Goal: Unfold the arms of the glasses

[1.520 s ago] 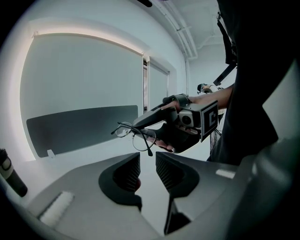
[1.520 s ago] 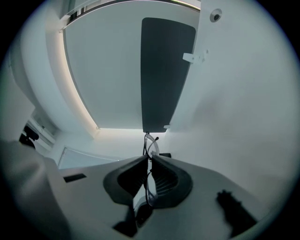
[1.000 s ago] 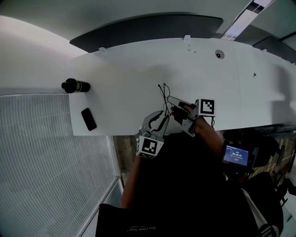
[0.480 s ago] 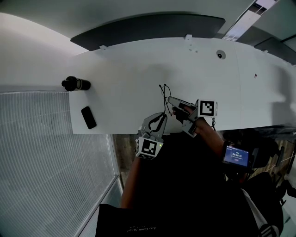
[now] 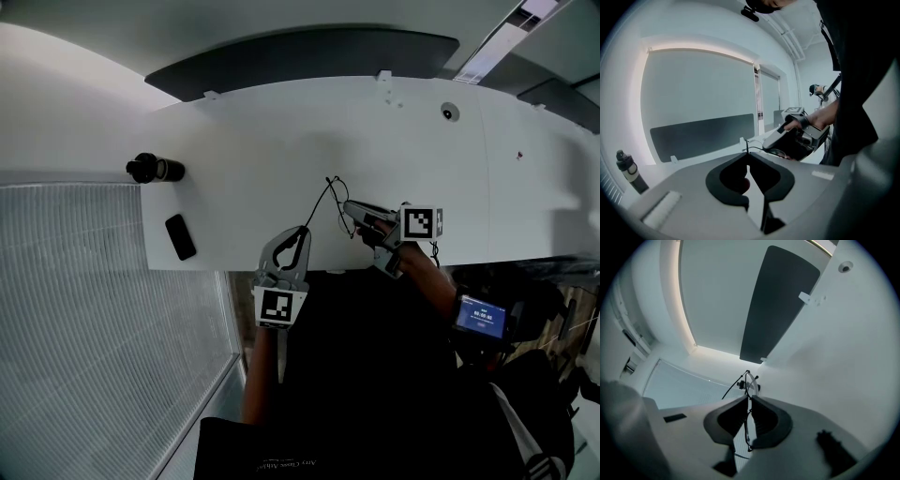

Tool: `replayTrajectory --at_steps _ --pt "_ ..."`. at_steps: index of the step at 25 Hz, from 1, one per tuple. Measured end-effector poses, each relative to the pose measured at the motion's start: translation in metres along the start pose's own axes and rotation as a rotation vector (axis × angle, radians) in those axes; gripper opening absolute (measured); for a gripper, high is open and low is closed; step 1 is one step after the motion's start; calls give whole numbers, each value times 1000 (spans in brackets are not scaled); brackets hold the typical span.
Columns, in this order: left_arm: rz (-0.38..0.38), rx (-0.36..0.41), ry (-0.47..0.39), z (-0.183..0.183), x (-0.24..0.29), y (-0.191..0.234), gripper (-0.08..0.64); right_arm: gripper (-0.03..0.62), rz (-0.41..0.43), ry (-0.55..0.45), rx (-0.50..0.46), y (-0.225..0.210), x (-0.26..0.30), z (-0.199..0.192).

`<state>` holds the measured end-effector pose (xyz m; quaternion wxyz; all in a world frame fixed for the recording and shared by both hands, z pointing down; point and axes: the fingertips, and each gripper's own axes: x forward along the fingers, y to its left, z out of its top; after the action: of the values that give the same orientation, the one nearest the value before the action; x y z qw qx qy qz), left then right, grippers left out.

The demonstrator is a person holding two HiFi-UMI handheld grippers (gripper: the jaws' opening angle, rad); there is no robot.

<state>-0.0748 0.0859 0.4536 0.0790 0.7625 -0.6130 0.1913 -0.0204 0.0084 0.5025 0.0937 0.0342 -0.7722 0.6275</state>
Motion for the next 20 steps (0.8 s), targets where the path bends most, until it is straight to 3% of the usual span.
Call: replayTrajectory --at_steps 5,12,16,20 --pt "59 9 2 -3 -9 33 32 31 -7 43 -30 1 2 -10" --pt "65 -64 35 -26 -4 50 41 26 -42 112 -160 4 4 -15" --pt "47 -172 31 -46 -4 51 46 25 -42 147 -158 3 5 -24" --pt "33 -190 30 -54 -6 48 46 23 -45 169 -105 -5 5 -30"
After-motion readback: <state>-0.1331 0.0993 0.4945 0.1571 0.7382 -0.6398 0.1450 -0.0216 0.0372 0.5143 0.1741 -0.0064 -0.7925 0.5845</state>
